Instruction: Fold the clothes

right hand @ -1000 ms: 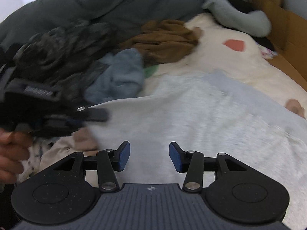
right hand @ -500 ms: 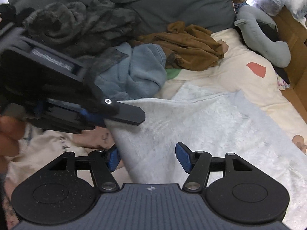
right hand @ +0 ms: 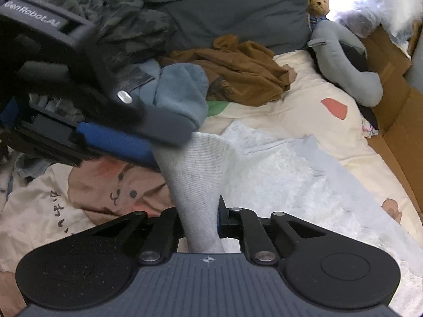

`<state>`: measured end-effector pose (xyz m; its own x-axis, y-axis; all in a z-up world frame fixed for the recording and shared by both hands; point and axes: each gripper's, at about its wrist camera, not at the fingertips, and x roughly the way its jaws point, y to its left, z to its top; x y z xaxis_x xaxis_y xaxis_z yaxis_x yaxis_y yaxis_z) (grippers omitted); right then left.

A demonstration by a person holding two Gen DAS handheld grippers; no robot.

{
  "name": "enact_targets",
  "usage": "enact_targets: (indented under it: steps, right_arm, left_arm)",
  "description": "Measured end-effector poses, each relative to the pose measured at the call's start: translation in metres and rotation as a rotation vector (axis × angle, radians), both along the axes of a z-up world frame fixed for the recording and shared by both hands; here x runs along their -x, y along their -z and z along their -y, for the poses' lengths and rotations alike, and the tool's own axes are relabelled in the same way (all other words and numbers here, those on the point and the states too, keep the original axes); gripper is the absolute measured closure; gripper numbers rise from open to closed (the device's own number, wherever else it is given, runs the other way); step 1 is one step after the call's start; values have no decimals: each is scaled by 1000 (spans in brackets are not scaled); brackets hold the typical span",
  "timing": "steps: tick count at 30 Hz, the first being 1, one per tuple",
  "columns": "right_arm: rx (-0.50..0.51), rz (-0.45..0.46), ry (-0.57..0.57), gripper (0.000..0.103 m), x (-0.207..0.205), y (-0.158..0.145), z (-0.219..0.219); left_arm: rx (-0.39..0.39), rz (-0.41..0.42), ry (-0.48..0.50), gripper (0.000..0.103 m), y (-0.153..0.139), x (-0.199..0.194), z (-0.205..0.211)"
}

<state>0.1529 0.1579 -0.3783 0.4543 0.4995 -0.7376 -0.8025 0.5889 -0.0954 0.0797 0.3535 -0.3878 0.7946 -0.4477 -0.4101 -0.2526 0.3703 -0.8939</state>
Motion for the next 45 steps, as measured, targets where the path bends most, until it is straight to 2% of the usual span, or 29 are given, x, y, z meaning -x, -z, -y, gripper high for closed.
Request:
enact_targets:
  steps: [2,3,7,10,13,22,27,30,33,36,41,45]
  right_arm:
    - [-10,-7,5,95,-2,-1,1]
    - [-12,-7,5,95,-3,-1,1]
    - [-18,-10,4,95,0,0,2]
    - [-23,-16,9,95,0,0,3]
    - [-28,-24,15,95,-1,0,3]
    - [-38,-36,26,95,-4,1,3]
    - [-49,-46,38,95,-6,1,5]
    - [-63,-59,52,95,-8,0,7]
    - [-75,-61,61,95,-9,-2,10]
    - [-92,-62,75,95,-13,-6,14]
    - [-112,-69,96,95,-19,-10,20]
    - [-125,-70,103,95,-21,-14,25]
  left_arm:
    - [-10,-12,-32,34,4,0,-7]
    - [-11,-19,-39,30,8,-2,-10]
    - [14,-66,-33,22,32,-18,-21]
    - [30,-98,-14,20,51,-35,-26]
    - [60,-90,-18,16,66,-54,-31]
    - [62,-79,46,16,87,-111,-30]
    - [30,-112,164,20,97,-139,-27]
    - [-9,-141,214,22,94,-154,-19]
    - [-55,-114,234,23,80,-166,-15]
    - [-98,-130,263,23,77,-176,-14]
    - [-133,-164,264,38,77,-189,-20]
    - [-138,-174,248,42,74,-199,-26]
